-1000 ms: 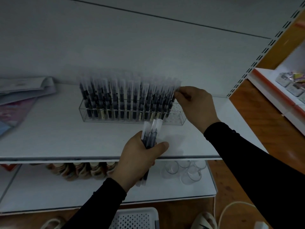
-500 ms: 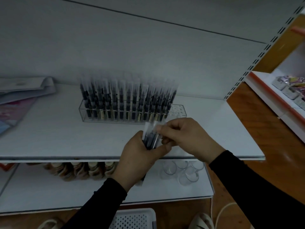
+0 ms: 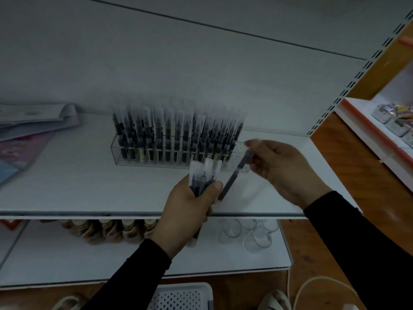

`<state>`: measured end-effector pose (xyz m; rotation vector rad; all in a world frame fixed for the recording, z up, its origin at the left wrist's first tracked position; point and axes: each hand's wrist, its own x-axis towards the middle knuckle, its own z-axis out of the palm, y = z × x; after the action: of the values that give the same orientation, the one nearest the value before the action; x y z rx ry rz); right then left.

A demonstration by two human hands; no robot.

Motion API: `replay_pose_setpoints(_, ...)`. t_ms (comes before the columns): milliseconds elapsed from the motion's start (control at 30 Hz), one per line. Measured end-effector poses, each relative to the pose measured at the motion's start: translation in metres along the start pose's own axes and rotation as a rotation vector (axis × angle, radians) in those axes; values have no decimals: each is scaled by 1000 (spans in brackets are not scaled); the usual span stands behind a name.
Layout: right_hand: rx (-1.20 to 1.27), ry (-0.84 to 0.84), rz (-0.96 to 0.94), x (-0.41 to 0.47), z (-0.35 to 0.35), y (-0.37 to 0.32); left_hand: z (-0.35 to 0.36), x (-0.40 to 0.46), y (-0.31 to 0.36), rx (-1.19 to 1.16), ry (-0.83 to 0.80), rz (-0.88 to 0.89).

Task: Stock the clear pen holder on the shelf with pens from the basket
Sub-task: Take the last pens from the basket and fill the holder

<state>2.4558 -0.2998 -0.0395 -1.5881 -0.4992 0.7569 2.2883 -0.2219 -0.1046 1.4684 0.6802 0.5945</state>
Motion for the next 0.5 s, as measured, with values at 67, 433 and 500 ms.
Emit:
replay_pose_setpoints(67, 42, 85, -84, 5, -6, -9, 0, 0, 0, 14, 16, 1)
replay_pose_setpoints(433, -150, 307, -499, 28, -11, -28, 2, 2, -4, 47, 25, 11)
replay_pose_setpoints(500, -234, 323, -533, 31, -10, -28, 1, 2, -4, 49, 24, 8)
